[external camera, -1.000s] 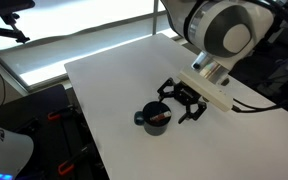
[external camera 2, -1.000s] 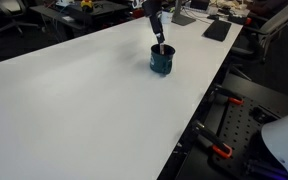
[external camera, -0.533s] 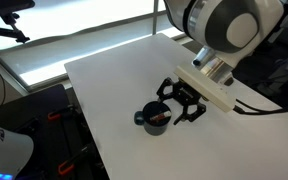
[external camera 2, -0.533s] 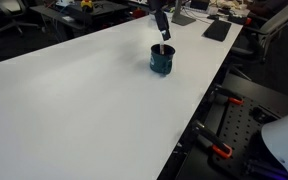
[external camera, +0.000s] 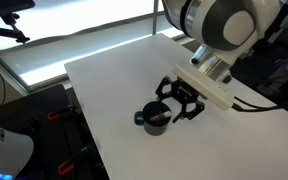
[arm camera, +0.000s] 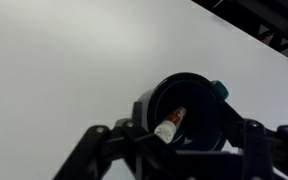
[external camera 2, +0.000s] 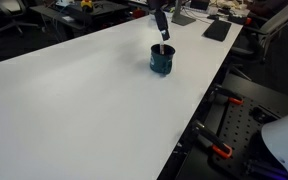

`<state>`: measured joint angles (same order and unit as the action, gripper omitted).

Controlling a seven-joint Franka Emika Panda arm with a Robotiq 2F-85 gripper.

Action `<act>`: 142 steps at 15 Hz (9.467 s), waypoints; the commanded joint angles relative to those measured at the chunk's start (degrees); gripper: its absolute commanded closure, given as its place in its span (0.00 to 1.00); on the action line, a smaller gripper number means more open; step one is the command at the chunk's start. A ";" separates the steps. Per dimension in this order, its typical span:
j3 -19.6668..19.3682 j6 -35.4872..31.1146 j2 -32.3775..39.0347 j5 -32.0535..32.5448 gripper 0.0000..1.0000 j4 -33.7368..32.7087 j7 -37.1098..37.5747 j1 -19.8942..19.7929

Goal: Remove the marker from the cup and put it on the table

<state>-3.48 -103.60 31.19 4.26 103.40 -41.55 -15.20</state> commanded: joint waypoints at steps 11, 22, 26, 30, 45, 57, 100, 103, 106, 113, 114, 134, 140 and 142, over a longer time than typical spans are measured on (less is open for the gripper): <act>0.21 -2.53 0.65 1.34 0.44 0.02 -1.75 0.20; 0.42 -3.11 0.75 1.50 0.72 0.12 -2.33 0.46; 0.43 -3.54 0.64 1.48 1.00 0.31 -3.01 0.63; 0.31 -3.61 0.79 1.52 0.75 0.13 -2.79 0.76; 0.47 -3.99 2.81 3.01 0.31 -1.84 -3.12 1.24; 0.50 -4.46 2.67 2.99 0.76 -1.82 -3.21 1.34; -0.14 -3.42 -2.04 1.64 0.76 5.02 1.33 0.42; -0.19 -3.22 -2.27 1.99 0.63 4.63 1.38 0.62; -0.08 -3.27 -2.36 2.04 0.41 4.43 1.18 0.72; 0.22 -3.58 -1.54 2.43 0.41 3.36 0.46 1.17; 0.29 -3.60 -1.44 2.41 0.46 3.27 0.29 1.20; 0.51 -3.29 -0.57 2.48 0.64 2.49 -0.22 1.99; 0.66 -3.39 -0.02 2.42 0.41 2.23 -0.65 1.97; 0.68 -3.35 0.11 2.50 0.42 2.12 -0.69 2.05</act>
<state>-3.31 -107.22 31.27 6.12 106.12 -41.61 -13.14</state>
